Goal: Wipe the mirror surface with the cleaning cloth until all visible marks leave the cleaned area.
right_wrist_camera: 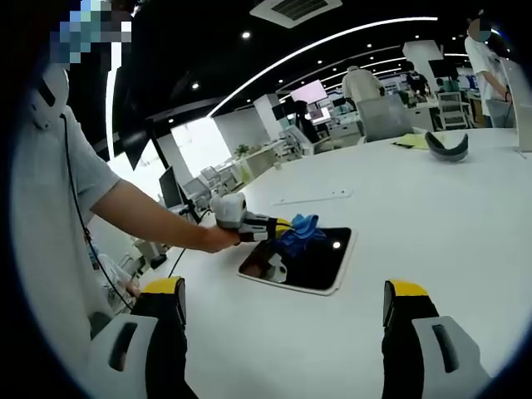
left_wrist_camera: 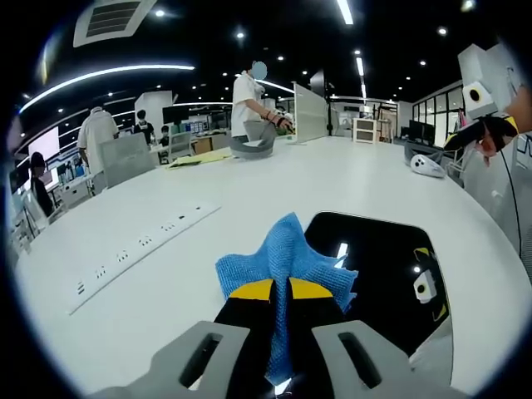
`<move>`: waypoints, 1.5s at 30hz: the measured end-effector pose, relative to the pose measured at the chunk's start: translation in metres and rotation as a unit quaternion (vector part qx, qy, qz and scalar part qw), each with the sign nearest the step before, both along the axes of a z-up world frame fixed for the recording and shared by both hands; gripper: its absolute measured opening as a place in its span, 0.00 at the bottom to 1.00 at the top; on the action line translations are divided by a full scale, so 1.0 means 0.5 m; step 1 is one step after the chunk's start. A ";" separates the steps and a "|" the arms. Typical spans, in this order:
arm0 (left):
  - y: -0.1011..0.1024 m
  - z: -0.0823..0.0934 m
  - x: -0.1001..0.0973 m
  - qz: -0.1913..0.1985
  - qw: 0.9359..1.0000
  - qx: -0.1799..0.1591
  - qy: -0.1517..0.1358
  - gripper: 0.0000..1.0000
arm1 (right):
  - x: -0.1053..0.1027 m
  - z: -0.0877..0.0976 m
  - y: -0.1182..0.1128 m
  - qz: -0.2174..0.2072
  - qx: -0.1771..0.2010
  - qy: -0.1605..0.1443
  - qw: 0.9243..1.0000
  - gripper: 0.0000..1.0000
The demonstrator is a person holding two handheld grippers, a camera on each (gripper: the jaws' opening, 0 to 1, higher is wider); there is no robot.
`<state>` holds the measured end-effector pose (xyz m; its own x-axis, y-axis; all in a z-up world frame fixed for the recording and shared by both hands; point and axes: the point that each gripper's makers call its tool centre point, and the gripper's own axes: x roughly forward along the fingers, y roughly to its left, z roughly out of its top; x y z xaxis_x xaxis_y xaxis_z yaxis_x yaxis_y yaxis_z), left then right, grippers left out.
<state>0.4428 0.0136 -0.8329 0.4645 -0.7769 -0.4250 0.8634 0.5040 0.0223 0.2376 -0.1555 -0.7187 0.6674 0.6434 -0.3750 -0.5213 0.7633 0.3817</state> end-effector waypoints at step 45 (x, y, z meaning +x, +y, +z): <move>0.025 0.000 0.001 0.030 0.999 0.006 0.010 0.03 | -0.005 0.015 -0.002 -0.005 0.003 -0.006 1.000 0.99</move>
